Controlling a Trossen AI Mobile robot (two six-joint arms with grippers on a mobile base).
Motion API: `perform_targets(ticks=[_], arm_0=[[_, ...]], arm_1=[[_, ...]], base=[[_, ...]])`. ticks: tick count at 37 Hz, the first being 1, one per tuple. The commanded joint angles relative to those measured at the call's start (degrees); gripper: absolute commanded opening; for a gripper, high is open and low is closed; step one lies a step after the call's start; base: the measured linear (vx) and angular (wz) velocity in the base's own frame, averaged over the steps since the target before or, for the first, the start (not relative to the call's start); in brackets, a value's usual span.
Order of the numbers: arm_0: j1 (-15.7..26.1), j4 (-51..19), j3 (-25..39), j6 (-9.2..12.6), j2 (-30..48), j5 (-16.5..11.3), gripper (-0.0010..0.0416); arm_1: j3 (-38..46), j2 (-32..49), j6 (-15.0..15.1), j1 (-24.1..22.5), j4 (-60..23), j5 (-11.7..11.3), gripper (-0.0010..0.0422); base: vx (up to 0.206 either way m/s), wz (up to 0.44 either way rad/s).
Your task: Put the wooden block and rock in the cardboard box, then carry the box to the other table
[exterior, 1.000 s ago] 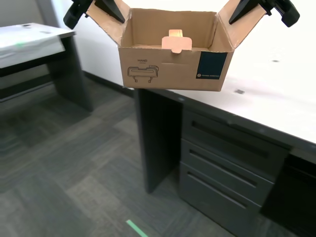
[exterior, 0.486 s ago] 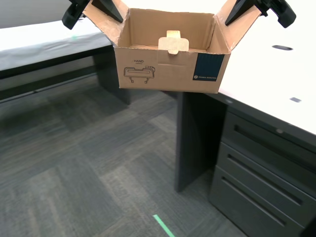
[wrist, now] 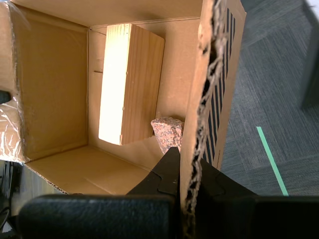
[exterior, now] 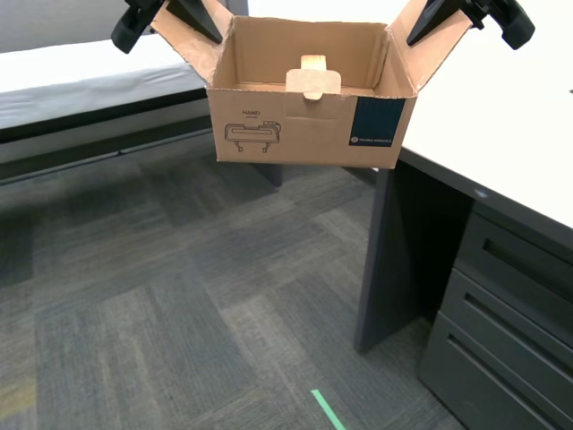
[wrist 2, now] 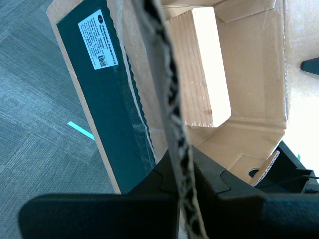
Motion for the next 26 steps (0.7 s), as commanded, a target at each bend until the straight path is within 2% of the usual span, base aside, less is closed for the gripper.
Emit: perform_targets(ticks=[1,26], arm_0=[[0.04,0.52,0.07,0.17,-0.07,-1.18,-0.0001],[0.04,3.72,0.09,1.01,-0.07,-1.18,-0.0001]], arm_1=[[0.07,-0.04,0.28,-0.20,0.31,1.05,-0.0001],[0.07,-0.04,0.20,-0.24,0.17,1.05,-0.0001]], base=[[0.006,0.112],[0.002,0.133]])
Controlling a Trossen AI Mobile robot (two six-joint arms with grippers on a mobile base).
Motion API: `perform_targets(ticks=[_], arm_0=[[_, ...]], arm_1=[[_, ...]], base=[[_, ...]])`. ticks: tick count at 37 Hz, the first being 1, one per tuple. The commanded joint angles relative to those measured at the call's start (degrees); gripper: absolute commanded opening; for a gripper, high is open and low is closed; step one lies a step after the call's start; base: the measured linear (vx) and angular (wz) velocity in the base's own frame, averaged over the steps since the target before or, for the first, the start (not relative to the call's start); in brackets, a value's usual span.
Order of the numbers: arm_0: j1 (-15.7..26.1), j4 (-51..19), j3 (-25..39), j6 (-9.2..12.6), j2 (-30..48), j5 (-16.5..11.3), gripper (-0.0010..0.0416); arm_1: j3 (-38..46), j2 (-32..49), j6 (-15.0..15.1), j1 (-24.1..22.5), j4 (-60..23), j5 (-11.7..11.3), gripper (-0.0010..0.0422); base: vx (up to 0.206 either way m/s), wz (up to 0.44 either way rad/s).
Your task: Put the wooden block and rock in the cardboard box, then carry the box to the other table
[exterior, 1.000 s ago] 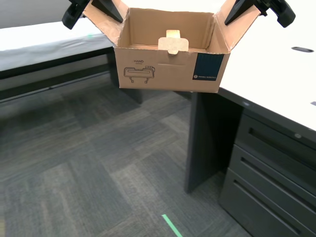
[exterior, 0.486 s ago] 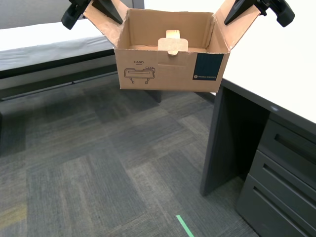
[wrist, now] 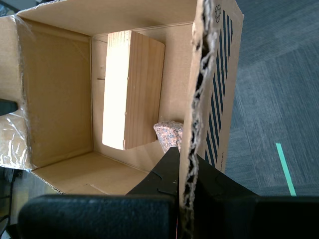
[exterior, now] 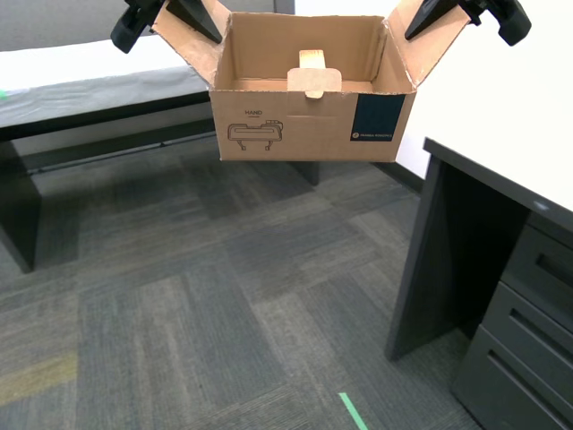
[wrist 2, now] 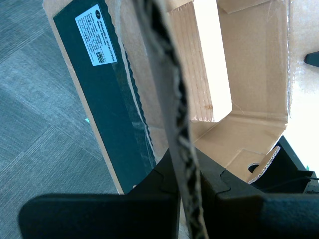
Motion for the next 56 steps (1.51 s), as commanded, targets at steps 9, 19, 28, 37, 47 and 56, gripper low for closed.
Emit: perform_targets(ticks=[9,19,28,37,47,56], arm_0=[[0.07,0.81,0.15,0.31,-0.07,-1.20,-0.0001],[0.09,0.76,0.17,0.33,-0.07,-1.20,-0.0001],[0.07,0.79,0.15,0.35,-0.07,-1.20,-0.0001],[0.09,0.76,0.15,0.33,-0.07,-1.20,-0.0001],[0.07,0.90,0.09,0.79,-0.07,-1.20,-0.0001],[0.07,1.27,0.17,0.96,-0.07,-1.20,-0.0001]], arm_1=[[0.07,-0.04,-0.15,-0.15,-0.22,1.20,-0.0001],[0.07,-0.07,0.07,-0.15,-2.08,1.20,-0.0001],[0.07,-0.07,0.07,-0.15,-2.08,1.16,-0.0001],[0.07,-0.07,0.02,-0.15,-2.19,0.42,-0.0001],[0.11,-0.07,0.59,-0.17,-1.46,0.44,-0.0001],[0.11,-0.04,1.88,-0.37,-1.05,0.39,-0.0001]], base=[[0.008,0.163],[0.035,0.176],[0.052,0.188],[0.077,0.171],[0.075,0.099],[0.055,0.037]])
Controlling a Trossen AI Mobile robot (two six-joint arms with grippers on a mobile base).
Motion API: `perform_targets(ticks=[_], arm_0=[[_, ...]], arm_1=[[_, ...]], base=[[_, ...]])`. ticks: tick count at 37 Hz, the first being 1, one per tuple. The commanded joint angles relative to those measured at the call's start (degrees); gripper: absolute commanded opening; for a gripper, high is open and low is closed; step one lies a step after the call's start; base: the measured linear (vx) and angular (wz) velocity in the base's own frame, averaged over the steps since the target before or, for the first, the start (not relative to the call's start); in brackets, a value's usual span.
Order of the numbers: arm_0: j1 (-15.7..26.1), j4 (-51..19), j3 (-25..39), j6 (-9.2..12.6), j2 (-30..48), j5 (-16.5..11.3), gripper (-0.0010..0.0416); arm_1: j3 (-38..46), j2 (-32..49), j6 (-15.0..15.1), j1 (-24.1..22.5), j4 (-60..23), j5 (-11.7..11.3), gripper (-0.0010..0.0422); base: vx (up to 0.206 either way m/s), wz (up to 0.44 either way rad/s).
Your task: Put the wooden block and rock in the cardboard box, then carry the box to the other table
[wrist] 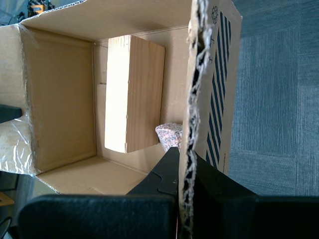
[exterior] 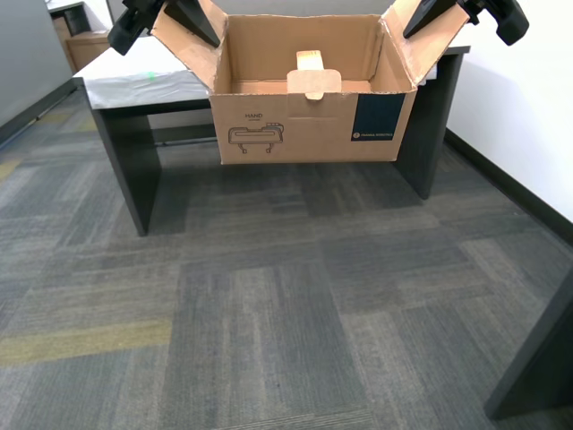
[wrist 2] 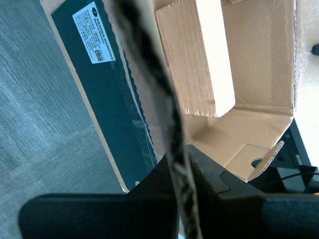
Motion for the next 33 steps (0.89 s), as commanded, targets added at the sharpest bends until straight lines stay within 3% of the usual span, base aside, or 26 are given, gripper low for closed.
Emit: perform_targets(ticks=[1,7,9,33], arm_0=[[0.07,0.70,0.17,0.52,-0.07,-1.14,-0.0001],[0.07,0.61,0.17,1.38,-0.07,-0.98,-0.0001],[0.07,0.61,0.17,1.81,-0.07,-0.98,-0.0001],[0.09,0.70,0.28,1.51,-0.04,-1.01,-0.0001]], arm_1=[[0.11,0.00,0.72,-0.22,0.48,1.01,-0.0001],[0.11,-0.04,0.52,-0.33,0.42,1.05,-0.0001],[0.11,-0.04,-0.81,-0.33,0.42,1.03,-0.0001],[0.11,-0.07,-1.29,-0.42,-1.01,1.09,-0.0001]], base=[[0.049,0.011],[0.053,-0.001],[0.064,-0.006],[0.110,-0.020]])
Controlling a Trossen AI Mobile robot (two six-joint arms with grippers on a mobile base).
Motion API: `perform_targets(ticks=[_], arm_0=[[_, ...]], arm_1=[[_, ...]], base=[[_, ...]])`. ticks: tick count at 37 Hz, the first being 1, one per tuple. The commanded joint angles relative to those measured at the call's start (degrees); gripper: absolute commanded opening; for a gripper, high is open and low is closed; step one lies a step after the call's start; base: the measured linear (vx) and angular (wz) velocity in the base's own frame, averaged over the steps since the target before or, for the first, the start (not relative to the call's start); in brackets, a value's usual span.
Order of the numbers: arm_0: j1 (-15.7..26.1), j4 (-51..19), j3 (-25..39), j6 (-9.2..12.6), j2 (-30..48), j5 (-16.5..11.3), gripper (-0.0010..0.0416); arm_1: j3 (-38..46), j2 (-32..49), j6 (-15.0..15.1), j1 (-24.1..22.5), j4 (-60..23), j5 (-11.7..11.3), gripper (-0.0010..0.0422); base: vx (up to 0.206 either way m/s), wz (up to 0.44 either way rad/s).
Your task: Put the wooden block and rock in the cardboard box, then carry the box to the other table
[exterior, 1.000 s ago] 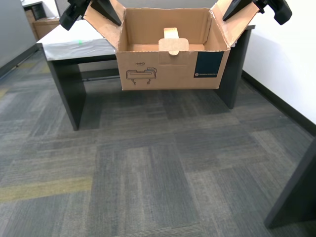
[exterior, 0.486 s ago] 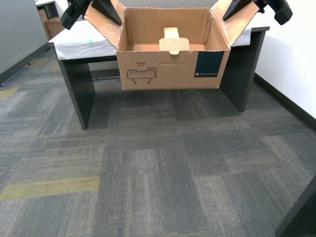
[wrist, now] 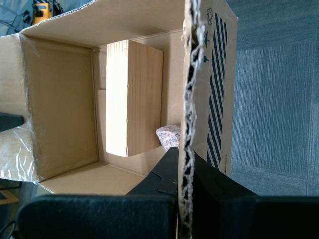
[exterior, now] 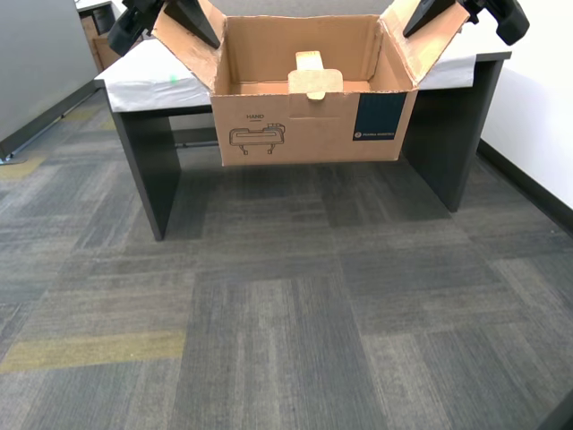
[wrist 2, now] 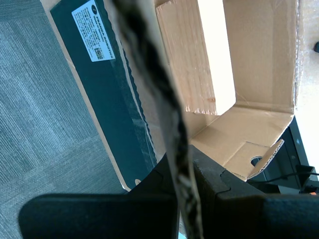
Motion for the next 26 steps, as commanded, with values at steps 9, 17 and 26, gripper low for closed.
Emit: perform_targets(ticks=[9,17,26], arm_0=[[0.00,0.63,0.15,-0.92,-0.04,-1.03,-0.0001],[0.02,0.61,0.35,-0.94,-0.04,-1.03,-0.0001],[0.02,0.61,0.26,-0.90,-0.04,-1.03,-0.0001]], arm_1=[[0.09,0.04,-0.87,-0.17,0.07,1.09,-0.0001],[0.07,0.04,-0.79,-0.17,0.20,1.05,-0.0001],[0.07,0.04,-0.61,-0.20,0.48,1.03,-0.0001]], base=[[0.104,-0.054],[0.088,-0.060],[0.092,-0.055]])
